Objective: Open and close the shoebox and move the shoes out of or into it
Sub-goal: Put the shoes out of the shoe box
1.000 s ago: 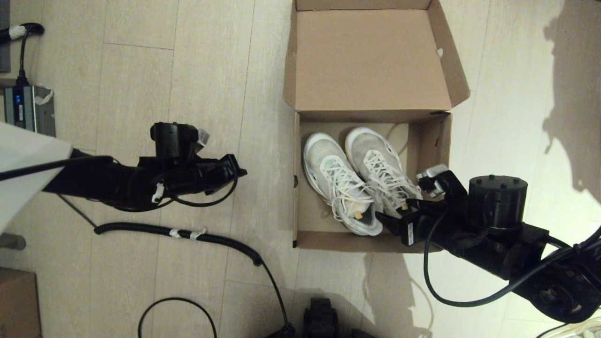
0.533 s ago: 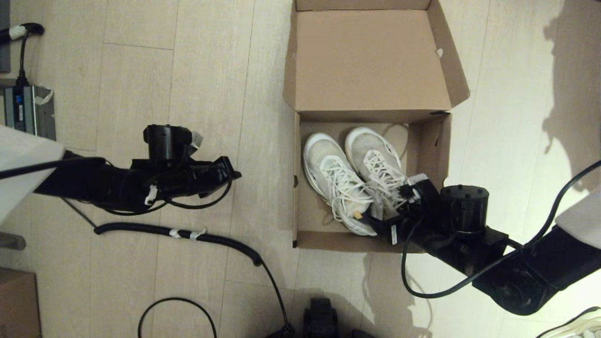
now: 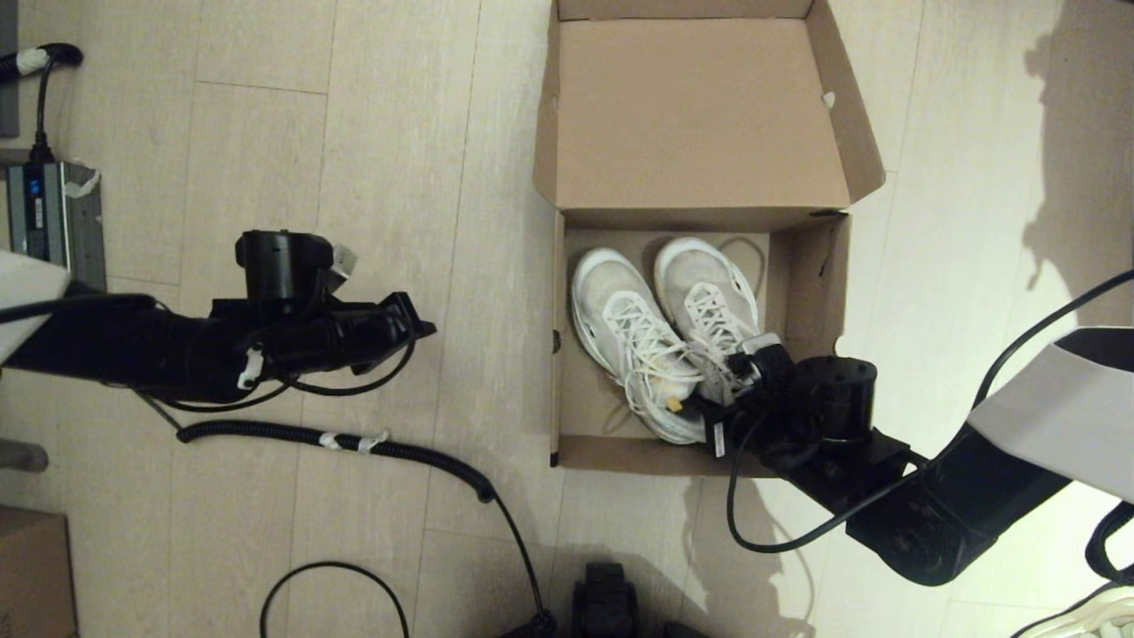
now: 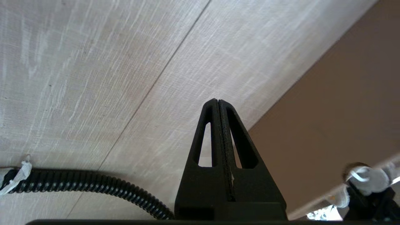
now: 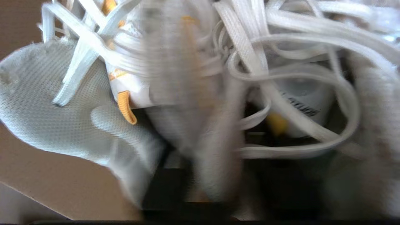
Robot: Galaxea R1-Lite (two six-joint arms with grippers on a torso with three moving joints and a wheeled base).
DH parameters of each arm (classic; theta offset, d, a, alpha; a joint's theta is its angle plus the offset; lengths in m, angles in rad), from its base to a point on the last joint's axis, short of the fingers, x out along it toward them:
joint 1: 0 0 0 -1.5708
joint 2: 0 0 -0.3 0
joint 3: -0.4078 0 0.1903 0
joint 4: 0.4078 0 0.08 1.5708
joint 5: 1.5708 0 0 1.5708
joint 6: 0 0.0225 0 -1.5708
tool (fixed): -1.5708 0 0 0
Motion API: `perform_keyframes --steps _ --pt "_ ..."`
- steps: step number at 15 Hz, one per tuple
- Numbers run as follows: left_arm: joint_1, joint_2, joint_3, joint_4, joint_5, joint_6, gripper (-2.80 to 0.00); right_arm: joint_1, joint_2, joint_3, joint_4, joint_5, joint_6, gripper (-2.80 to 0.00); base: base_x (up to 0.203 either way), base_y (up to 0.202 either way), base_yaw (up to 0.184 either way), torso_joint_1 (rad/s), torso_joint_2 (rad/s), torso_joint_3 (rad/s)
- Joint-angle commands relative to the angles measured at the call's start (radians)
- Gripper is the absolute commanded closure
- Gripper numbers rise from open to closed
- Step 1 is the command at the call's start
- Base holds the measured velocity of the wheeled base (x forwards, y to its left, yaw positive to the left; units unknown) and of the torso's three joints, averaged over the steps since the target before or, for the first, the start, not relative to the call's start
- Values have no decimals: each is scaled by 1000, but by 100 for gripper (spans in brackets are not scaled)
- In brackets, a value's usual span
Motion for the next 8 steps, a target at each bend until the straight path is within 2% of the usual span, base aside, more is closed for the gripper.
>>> perform_keyframes --steps 1,3,8 --pt "1 -34 14 -2 -2 -4 0 8 -38 5 0 -2 -1 0 0 0 0 0 0 0" --pt "0 -74 39 -2 -3 -3 0 20 -126 11 55 -3 0 0 0 0 0 0 0 0" --pt "-2 -199 119 6 -2 0 0 62 -394 51 302 -1 10 0 0 0 0 0 0 0"
